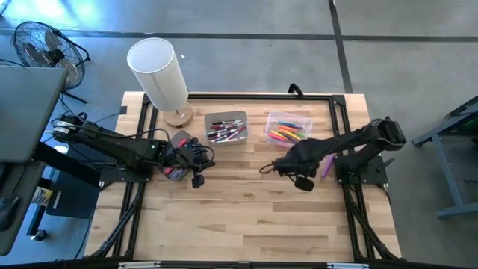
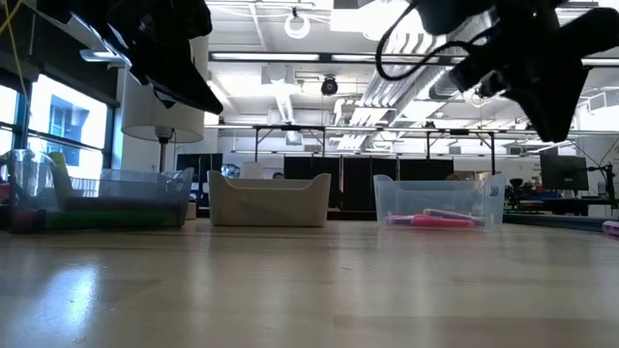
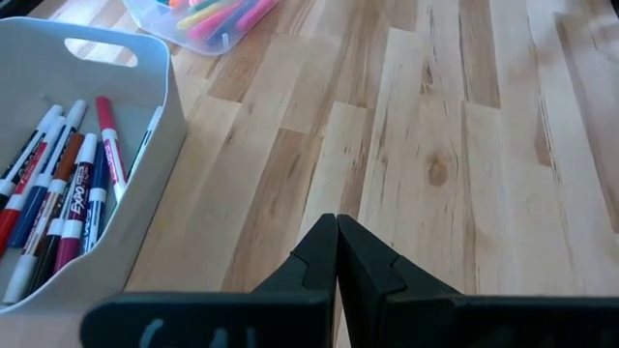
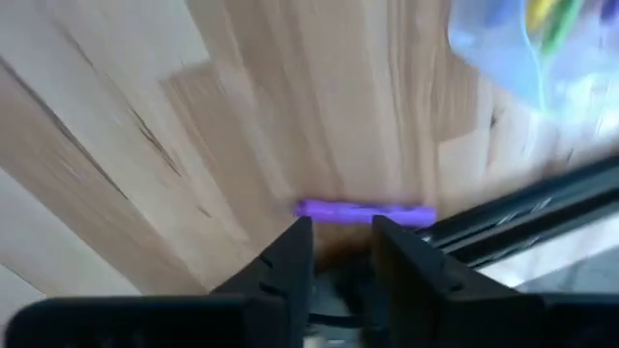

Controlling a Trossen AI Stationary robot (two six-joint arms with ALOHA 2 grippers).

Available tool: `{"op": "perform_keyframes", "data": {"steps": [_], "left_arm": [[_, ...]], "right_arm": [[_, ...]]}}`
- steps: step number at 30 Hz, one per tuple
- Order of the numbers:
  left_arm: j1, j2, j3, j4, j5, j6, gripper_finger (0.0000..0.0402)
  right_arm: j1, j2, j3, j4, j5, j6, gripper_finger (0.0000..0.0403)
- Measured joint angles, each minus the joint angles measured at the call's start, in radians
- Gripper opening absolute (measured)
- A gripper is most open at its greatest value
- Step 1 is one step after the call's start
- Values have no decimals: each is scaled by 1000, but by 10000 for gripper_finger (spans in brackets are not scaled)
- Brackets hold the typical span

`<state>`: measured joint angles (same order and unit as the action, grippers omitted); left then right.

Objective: Pick & Place Markers
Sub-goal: Put the purple highlighter pen into the black bin

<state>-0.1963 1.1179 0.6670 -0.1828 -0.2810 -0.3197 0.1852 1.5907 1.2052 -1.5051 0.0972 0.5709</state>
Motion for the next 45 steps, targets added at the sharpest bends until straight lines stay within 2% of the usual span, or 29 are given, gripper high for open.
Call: {"op": "perform_keyframes", "data": {"steps": [5, 9, 15, 20, 26, 31, 34, 38, 43, 45], "left_arm": [[0, 0, 0, 1, -2, -2, 1], [0, 0, 0, 0, -2, -2, 1], [0, 0, 0, 0, -2, -3, 1], [0, 0, 0, 0, -2, -4, 1], [0, 0, 0, 0, -2, -31, 1], [0, 0, 0, 0, -1, -52, 1], [0, 0, 0, 1, -2, -52, 1], [0, 0, 0, 0, -2, -52, 1], [0, 0, 0, 1, -1, -53, 1], [0, 0, 0, 0, -1, -53, 1]], "right_arm": [[-40, 1, -55, 3, 3, -356, 130], [-40, 1, -142, 10, -7, -562, 161], [-38, 1, -309, 106, -4, -717, 203], [-16, 1, -414, 173, 2, -795, 212], [37, 1, -497, 271, 50, -849, 197], [59, 1, -543, 378, 24, -853, 185], [73, 1, -557, 409, 57, -888, 173], [80, 0, -572, 472, 55, -934, 136], [78, -1, -563, 499, 49, -960, 61], [76, 0, -549, 503, 35, -961, 54]]}}
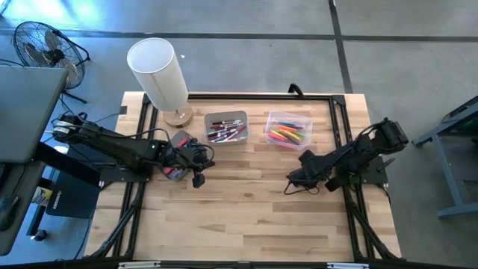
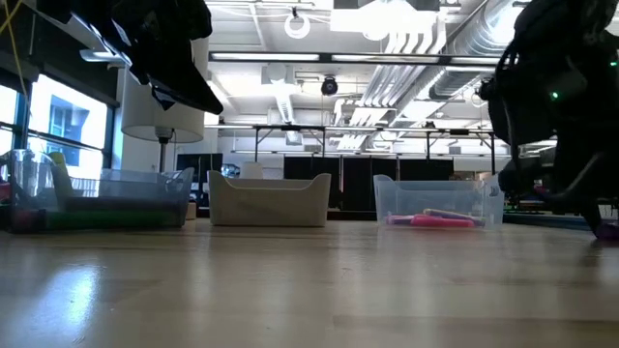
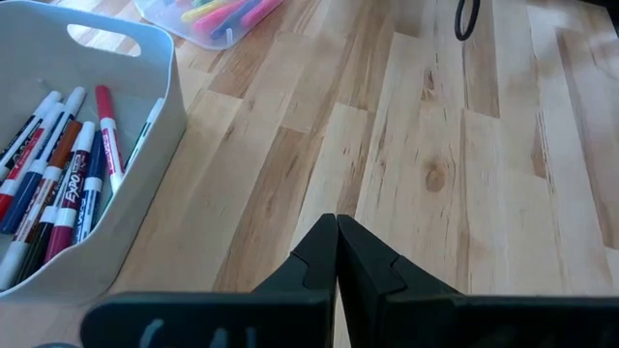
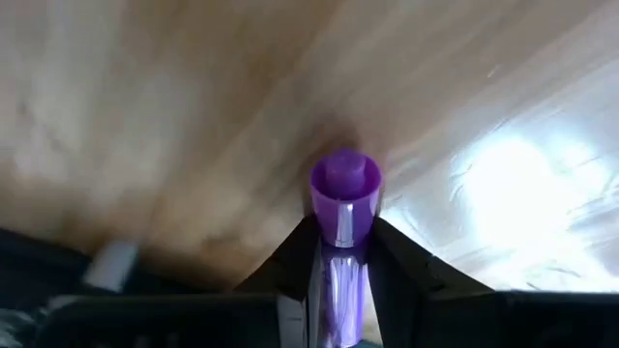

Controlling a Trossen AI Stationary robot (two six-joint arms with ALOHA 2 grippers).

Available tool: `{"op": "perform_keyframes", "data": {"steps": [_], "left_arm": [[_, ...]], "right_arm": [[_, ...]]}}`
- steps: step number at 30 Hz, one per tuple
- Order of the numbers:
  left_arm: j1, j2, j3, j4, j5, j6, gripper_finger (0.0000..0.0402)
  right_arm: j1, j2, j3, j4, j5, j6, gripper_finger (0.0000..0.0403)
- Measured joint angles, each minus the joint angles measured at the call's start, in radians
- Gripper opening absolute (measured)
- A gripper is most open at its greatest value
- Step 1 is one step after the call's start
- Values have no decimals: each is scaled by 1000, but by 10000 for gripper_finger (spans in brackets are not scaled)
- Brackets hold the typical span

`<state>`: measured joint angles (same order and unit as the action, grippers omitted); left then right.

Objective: Pick & Place Markers
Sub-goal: Put the purple highlighter pen into the black bin

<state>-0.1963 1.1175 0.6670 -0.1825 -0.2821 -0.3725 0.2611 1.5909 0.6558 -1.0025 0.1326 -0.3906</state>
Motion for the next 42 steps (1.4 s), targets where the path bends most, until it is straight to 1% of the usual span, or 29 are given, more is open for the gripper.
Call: {"op": "perform_keyframes", "data": {"steps": [6, 13, 16, 18, 21, 24, 27, 33, 35, 37, 39, 42], "left_arm": [[0, 0, 0, 0, 0, 0, 1], [0, 0, 0, 0, 0, 0, 1], [0, 0, 0, 0, 11, -1, 1], [0, 0, 0, 0, 47, -2, 1], [0, -3, 0, -2, 114, -3, 1], [0, -37, -1, -26, 128, -52, 1], [0, -91, 27, -122, 127, -104, 1], [0, -233, 162, -415, 118, -104, 1], [0, -267, 200, -445, 113, -70, 1], [0, -306, 220, -458, 111, -26, 1], [0, -341, 233, -453, 112, 7, 1], [0, -382, 236, -457, 114, 32, 1]], "right_arm": [[0, 2, 68, 28, -58, 67, 54], [-15, 2, 240, 139, -97, 190, 57], [-47, 2, 319, 268, -66, 272, 55], [-74, 2, 361, 357, -37, 307, 54], [-123, 2, 409, 523, -3, 335, 55], [-171, 2, 439, 699, 11, 357, 59], [-216, 2, 457, 853, 11, 405, 57], [-274, 17, 465, 1156, 16, 464, 56], [-281, 46, 476, 1226, 22, 477, 56], [-283, 101, 528, 1259, 28, 489, 56], [-283, 176, 602, 1250, 27, 487, 56], [-284, 313, 751, 1254, 18, 480, 56]]}}
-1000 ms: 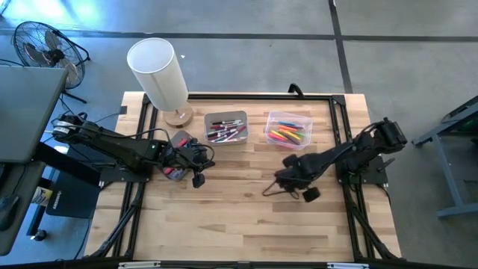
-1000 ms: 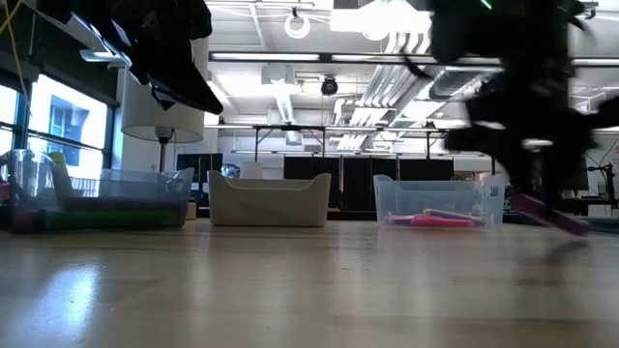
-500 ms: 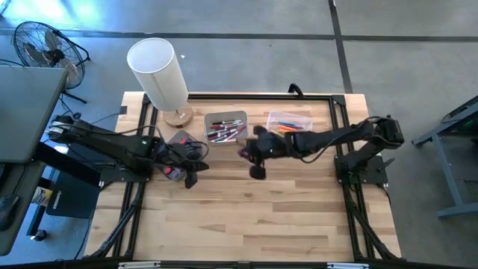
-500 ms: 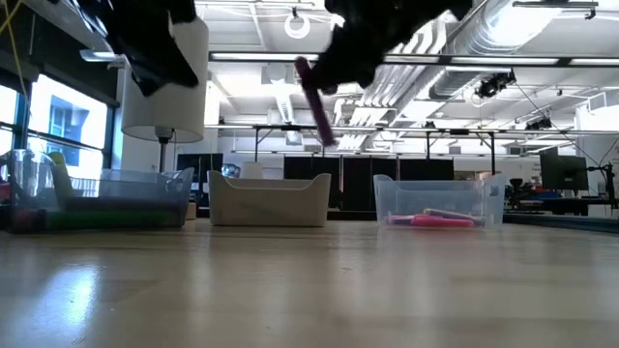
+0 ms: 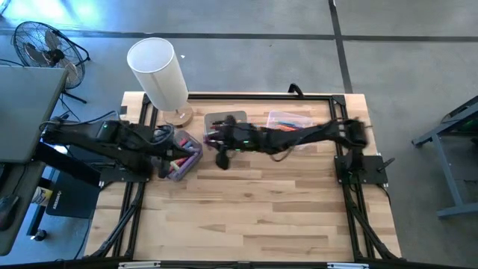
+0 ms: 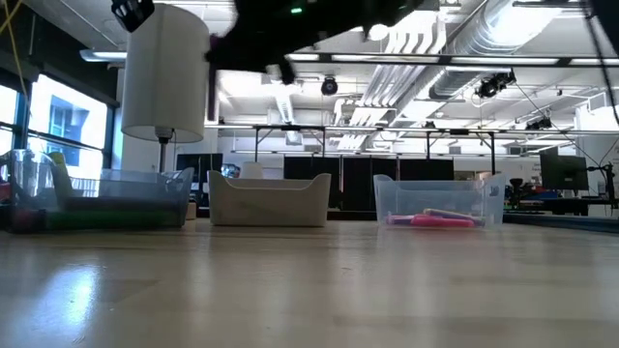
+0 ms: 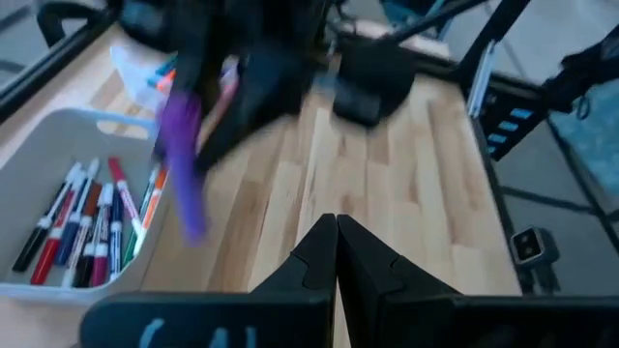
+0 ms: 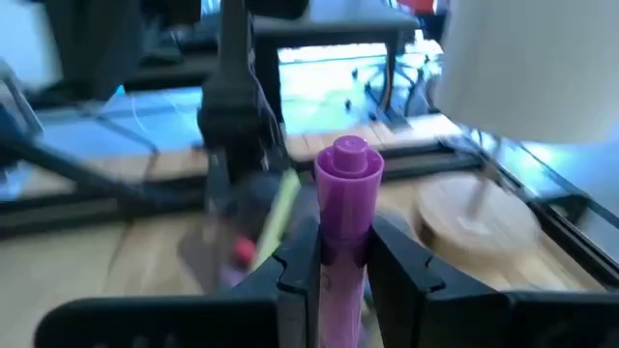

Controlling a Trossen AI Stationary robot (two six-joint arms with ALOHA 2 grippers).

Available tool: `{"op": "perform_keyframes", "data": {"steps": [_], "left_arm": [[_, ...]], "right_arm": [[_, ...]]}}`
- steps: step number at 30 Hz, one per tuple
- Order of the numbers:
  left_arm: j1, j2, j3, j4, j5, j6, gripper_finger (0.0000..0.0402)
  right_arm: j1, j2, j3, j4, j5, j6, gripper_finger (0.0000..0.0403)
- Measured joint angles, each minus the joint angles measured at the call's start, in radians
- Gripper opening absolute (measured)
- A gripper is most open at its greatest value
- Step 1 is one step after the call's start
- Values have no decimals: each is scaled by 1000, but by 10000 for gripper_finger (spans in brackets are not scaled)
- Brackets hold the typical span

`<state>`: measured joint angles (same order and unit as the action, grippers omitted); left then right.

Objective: Pick & Place Markers
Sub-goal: Put the purple highlighter pen into the black bin, then return to Home Position

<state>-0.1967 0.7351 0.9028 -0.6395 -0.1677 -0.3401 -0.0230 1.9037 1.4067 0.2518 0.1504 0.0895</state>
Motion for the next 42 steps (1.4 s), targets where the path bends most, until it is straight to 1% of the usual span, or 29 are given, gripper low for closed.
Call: {"op": "perform_keyframes", "data": {"steps": [3, 7, 10, 13, 16, 20, 23, 28, 30, 32, 34, 37, 39, 42], "left_arm": [[0, -19, 0, -1, 10, 3, 1], [0, -54, 0, -10, 44, 6, 1], [0, -74, 0, -22, 60, 6, 1], [0, -85, 0, -29, 79, 4, 1], [0, -86, 0, -52, 88, 3, 1], [0, -86, 0, -93, 88, 0, 1], [0, -86, 0, -117, 88, -1, 1], [0, -85, 0, -123, 88, -1, 1], [0, -85, 0, -123, 88, -4, 1], [0, -85, 0, -127, 88, -8, 1], [0, -85, 0, -134, 87, -8, 1], [0, -70, 0, -149, 75, -8, 1], [0, -58, -1, -156, 62, -4, 1], [0, -39, -1, -160, 32, -3, 1]], "right_arm": [[-10, 141, 160, 4, -4, 14, 56], [-24, 317, 366, -1, -63, 44, 56], [-24, 432, 509, -12, -85, 66, 62], [-23, 521, 623, -58, -91, 103, 71], [-23, 583, 694, -112, -105, 144, 82], [-30, 602, 725, -200, -105, 184, 106], [-44, 595, 724, -238, -114, 231, 134], [-78, 591, 733, -255, -226, 294, 192], [-90, 591, 754, -310, -292, 300, 210], [-104, 591, 796, -407, -376, 310, 219], [-117, 590, 851, -546, -443, 334, 219], [-129, 587, 922, -738, -474, 282, 208], [-130, 583, 950, -852, -444, 229, 192], [-113, 510, 858, -922, -365, 156, 152]]}}
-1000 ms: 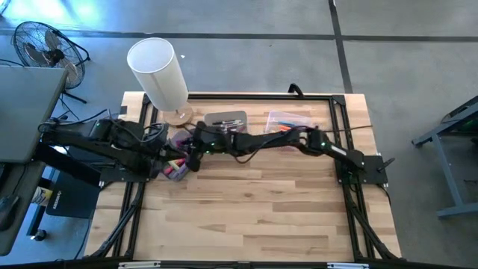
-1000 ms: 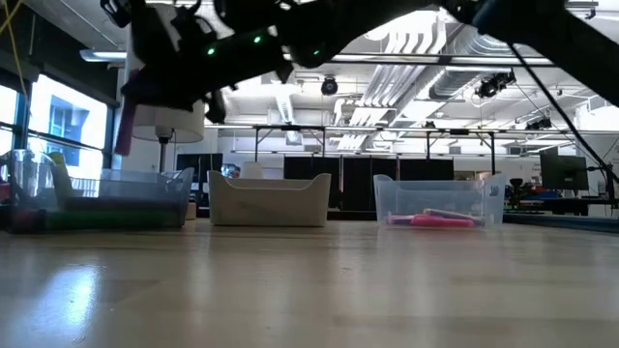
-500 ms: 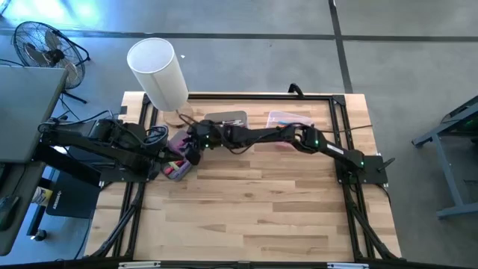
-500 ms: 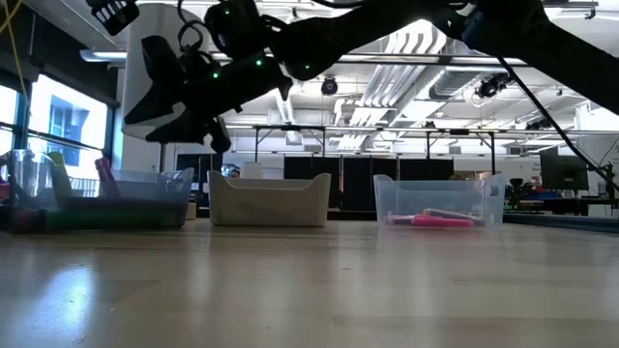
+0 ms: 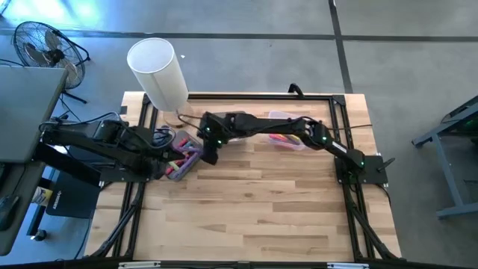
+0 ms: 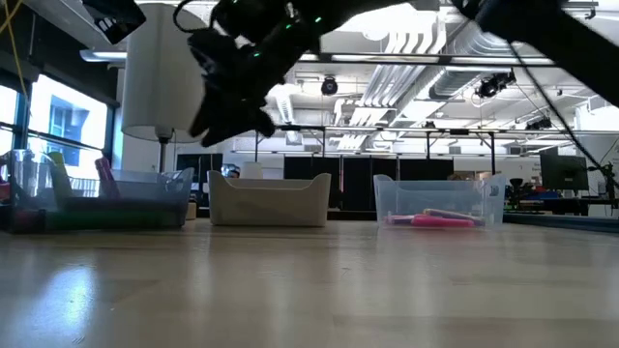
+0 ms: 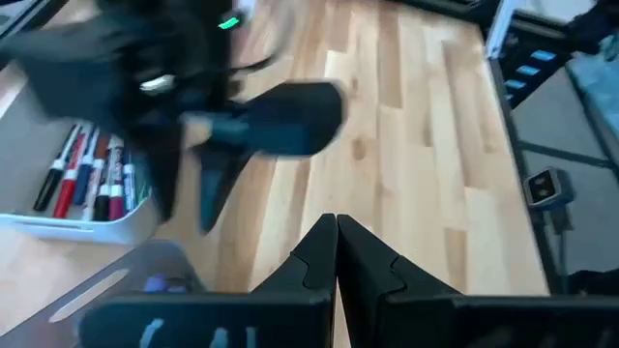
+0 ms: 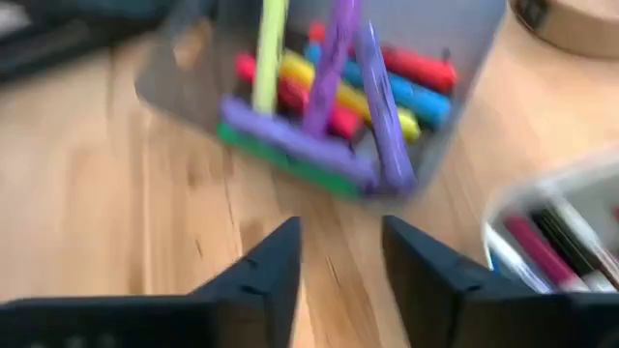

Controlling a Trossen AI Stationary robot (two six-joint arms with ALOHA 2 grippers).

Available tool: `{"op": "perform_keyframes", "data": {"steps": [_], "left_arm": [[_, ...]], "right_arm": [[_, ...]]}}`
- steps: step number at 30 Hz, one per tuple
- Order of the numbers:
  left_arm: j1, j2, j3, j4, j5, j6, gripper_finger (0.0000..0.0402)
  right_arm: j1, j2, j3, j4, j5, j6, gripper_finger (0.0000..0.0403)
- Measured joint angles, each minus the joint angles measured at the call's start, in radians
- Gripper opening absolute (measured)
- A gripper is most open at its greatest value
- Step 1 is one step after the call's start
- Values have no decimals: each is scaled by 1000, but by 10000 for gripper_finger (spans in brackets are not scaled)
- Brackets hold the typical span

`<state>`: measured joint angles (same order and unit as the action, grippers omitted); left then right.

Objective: Pick & Place Markers
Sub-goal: Return to Home Position

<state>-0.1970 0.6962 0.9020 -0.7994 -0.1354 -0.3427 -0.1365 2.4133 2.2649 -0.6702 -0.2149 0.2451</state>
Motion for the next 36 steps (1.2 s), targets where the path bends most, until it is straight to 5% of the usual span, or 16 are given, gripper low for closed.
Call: {"op": "perform_keyframes", "data": {"steps": [8, 14, 20, 27, 36], "left_arm": [[0, 74, 0, -16, -74, -27, 1], [0, 145, -31, 44, -144, -13, 0], [0, 133, -272, 382, -108, 84, 0], [0, -34, -497, 540, -128, 88, 0], [0, -422, -666, 576, -132, 172, 0]], "right_arm": [[54, -356, -548, 196, 93, -55, 10], [103, -707, -1077, 540, 140, 70, 22], [177, -1024, -1445, 753, 297, 90, 3], [240, -1271, -1683, 864, 470, 139, 6], [244, -1337, -1730, 873, 508, 203, 1]]}}
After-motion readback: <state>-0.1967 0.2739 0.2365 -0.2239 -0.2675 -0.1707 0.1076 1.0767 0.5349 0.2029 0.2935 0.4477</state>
